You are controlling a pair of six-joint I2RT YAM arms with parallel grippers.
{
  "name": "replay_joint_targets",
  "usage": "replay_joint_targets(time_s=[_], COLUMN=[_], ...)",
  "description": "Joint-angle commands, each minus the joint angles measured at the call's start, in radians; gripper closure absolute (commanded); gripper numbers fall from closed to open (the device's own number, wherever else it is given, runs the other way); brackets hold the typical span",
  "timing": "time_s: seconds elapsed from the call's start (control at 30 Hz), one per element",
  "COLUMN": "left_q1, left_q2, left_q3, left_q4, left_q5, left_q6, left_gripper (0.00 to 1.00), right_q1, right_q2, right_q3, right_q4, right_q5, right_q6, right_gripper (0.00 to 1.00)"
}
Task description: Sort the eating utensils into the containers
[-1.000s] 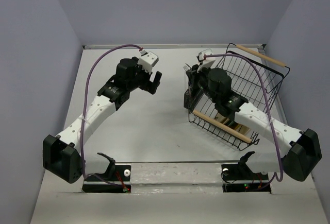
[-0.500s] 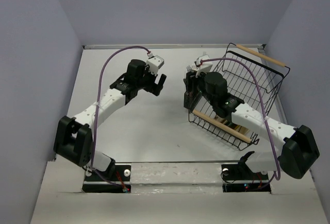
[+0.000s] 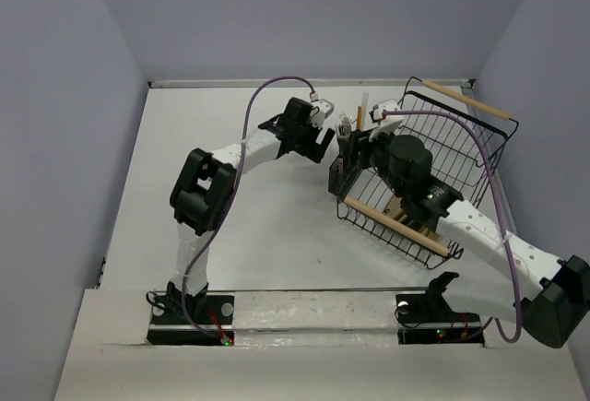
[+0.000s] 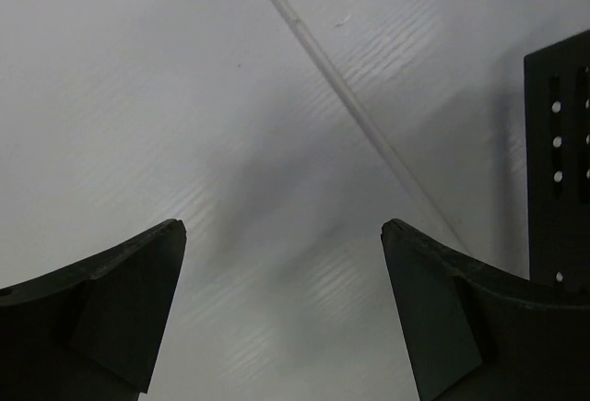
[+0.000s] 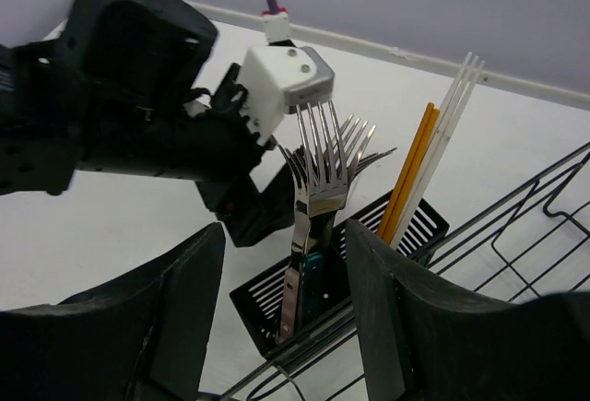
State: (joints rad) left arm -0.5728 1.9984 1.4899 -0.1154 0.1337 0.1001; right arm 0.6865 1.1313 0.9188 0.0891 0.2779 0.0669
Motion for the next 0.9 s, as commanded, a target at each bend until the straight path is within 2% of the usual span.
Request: replay_joint_targets(time_s=[0.0, 0.13, 0.3, 0.43, 0.67, 0.73, 0.87], left_q1=[-0.035, -0.033, -0.036, -0.036, -0.038, -0.036, -0.038], left_q2=[0.106, 0.236, 0.324, 0.436, 0.490, 0.485, 0.433], left_q3=[0.212, 0.367, 0.476, 0.645, 0.678, 0.659, 0.574], left_q4=[-0.036, -0.124, -0.139, -0.260, -0.316, -0.325, -0.297], left_q5=[-0.025, -0.033, 0.020, -0.080, -0.115, -0.109, -0.086], left_q6=[-0.043, -0.069, -0.089, -0.085, -0.053, -0.037, -0.030], left_gripper=[0.01, 0.01, 0.01, 0.01, 0.02, 0.07, 0.29], right_q1=[-0.007, -0.007, -0.007, -0.007, -0.007, -0.007, -0.007], right_q2=[-0.065, -0.102, -0.126, -0.137, -0.179, -0.185, -0.196], right_q3=[-0.040, -0.054, -0.070, -0.081, -0.092, -0.090, -0.095], right_q4=[-0.006, -0.018, -0.023, -0.025, -0.034, -0.034, -0.035], right_q5=[0.017, 0.006, -0.005, -0.011, 0.009, 0.015, 0.027], right_q6=[0.008, 0.022, 0.036, 0.043, 0.033, 0.031, 0.031], right_gripper=[0.39, 0.39, 0.39, 0.39, 0.39, 0.39, 0.39])
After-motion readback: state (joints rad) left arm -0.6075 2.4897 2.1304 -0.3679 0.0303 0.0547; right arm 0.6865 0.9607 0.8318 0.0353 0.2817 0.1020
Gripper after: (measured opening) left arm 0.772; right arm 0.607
